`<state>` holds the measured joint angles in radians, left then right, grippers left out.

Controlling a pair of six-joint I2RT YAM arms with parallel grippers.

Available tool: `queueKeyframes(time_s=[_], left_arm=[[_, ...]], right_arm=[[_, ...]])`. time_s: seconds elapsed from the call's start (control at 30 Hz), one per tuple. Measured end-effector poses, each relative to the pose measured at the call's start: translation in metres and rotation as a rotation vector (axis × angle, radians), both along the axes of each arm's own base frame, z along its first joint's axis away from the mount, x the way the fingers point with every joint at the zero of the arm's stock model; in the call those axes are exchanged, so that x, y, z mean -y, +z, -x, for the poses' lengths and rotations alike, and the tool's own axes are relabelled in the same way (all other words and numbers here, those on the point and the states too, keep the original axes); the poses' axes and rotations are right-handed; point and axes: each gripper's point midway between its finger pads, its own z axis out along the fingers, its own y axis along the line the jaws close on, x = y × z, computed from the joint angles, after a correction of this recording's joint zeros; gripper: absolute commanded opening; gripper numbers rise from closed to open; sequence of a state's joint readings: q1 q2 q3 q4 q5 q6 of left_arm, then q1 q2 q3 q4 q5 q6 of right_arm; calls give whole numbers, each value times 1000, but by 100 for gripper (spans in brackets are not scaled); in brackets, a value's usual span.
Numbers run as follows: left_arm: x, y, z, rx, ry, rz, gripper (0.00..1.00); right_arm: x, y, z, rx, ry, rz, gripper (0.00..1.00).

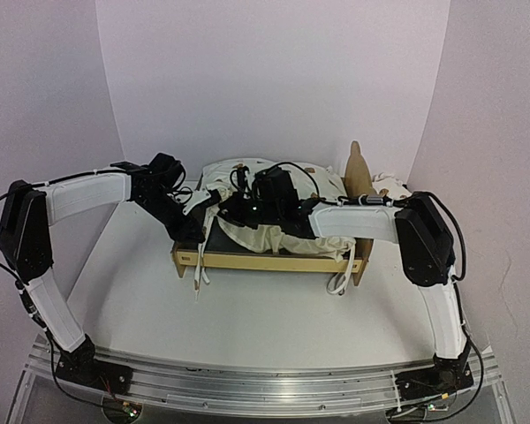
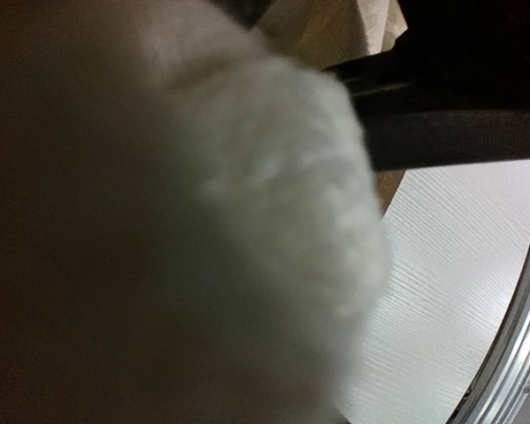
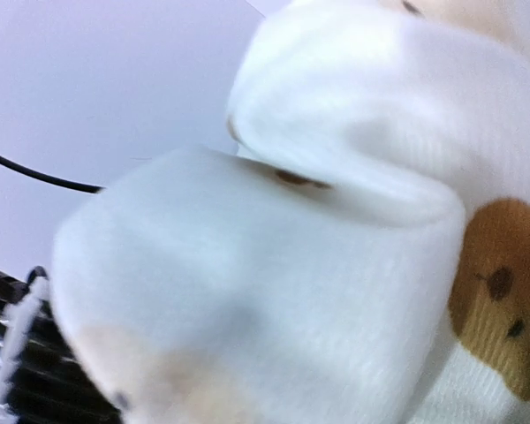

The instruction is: Set up the pet bed

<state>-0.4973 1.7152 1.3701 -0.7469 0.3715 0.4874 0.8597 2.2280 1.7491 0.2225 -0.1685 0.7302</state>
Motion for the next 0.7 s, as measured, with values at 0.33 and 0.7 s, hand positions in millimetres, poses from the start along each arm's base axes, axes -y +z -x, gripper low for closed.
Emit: queueKeyframes(time_s=[0.33, 0.7], left_arm=[[2, 2, -5, 2, 19, 10, 0], [10, 95, -51, 255, 39, 42, 0]], right_arm=[[5, 11, 4, 28, 6, 3, 0], [21, 22, 26, 68, 78, 92, 0]])
